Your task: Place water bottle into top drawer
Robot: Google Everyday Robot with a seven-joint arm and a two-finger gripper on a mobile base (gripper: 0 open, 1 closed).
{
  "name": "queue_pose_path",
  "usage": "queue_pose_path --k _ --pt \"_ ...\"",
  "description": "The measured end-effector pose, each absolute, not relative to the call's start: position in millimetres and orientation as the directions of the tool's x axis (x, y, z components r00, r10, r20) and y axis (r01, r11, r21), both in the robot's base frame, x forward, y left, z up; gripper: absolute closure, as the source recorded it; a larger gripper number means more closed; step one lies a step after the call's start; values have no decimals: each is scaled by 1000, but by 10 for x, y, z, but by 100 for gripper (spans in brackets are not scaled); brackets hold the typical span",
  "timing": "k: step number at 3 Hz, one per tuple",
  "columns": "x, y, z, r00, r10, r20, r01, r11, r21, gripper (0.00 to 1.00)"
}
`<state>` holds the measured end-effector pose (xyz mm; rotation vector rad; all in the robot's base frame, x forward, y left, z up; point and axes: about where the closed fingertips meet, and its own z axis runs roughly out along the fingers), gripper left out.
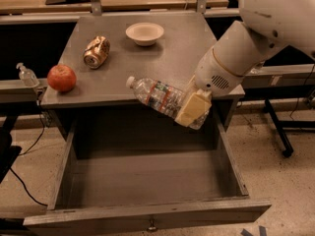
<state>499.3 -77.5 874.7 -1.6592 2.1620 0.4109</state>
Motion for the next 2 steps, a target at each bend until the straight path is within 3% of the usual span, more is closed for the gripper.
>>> queue_pose_path --k 2 --pt "4979 -819 8181 -158 -887 -434 -980 194 -38 100"
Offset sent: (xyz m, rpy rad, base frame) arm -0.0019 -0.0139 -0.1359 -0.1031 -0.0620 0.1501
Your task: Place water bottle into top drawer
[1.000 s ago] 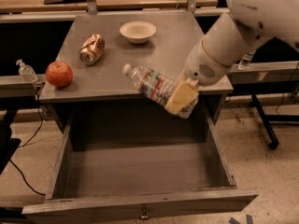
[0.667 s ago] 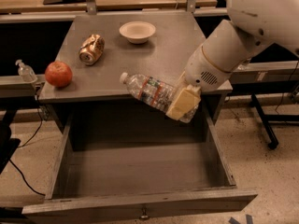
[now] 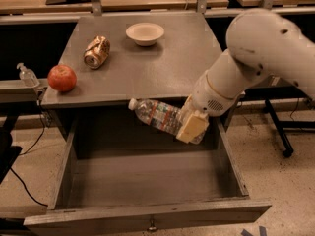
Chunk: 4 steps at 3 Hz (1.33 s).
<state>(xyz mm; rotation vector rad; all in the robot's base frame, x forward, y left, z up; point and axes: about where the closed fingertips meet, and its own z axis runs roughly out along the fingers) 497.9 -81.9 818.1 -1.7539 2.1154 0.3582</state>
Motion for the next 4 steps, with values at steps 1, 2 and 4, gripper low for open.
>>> queue_pose_path --k 1,2,4 --pt "4897 -869 7558 -78 -917 -392 -987 125 -97 100" --pt "4829 -871 7025 -19 -929 -370 -992 64 -111 100" --pt "4776 -806 6109 33 -929 -369 -999 -44 20 99"
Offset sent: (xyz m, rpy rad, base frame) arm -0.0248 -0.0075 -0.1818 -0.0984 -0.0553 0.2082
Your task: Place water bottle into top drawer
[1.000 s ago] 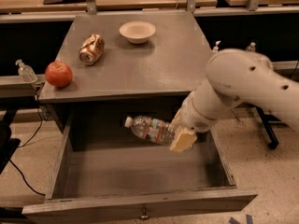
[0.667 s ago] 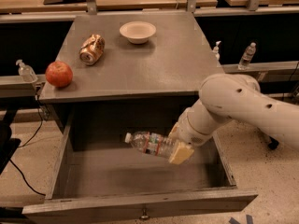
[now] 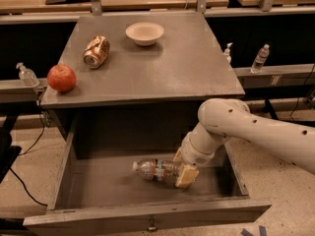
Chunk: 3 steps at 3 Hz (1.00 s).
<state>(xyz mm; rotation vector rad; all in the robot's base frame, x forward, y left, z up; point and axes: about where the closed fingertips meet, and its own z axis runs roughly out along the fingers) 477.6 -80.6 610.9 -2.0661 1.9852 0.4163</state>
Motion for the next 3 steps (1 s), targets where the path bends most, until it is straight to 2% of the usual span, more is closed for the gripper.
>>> queue_pose_path --k 2,3 --pt "4800 -775 6033 30 -933 -360 -999 -43 26 53" --pt "4790 -769 6019 31 -933 -360 -999 -45 29 22"
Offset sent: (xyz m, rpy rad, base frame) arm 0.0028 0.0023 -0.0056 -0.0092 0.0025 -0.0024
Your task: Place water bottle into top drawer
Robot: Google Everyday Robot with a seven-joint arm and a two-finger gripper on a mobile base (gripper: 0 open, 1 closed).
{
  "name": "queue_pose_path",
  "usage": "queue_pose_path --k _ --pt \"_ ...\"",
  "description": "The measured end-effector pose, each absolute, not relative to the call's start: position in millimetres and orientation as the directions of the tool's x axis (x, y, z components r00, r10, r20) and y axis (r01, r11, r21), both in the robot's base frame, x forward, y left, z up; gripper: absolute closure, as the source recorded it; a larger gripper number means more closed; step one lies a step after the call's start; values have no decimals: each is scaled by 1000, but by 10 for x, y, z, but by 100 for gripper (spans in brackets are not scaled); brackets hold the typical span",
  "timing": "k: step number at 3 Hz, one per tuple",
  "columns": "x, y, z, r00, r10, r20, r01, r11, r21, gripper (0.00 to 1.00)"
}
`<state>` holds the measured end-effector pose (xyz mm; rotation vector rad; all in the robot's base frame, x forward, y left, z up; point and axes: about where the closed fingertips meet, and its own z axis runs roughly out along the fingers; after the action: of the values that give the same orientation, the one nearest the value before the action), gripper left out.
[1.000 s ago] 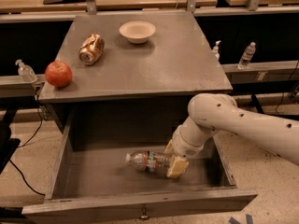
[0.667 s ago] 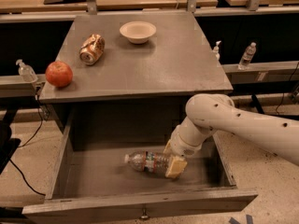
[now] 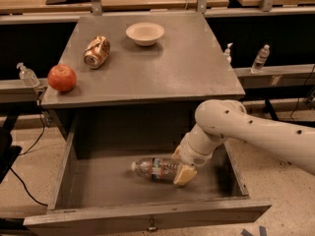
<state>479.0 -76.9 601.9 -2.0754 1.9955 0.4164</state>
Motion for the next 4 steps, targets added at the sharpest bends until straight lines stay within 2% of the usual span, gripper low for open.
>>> queue_pose_path --k 1,3,4 --pt "4783 -765 6010 32 -933 -360 -998 -46 31 1" --pt "4832 -688 6390 60 -923 -380 -998 -58 -17 0" --pt "4821 -758 6773 56 -908 -416 -996 -25 -80 0"
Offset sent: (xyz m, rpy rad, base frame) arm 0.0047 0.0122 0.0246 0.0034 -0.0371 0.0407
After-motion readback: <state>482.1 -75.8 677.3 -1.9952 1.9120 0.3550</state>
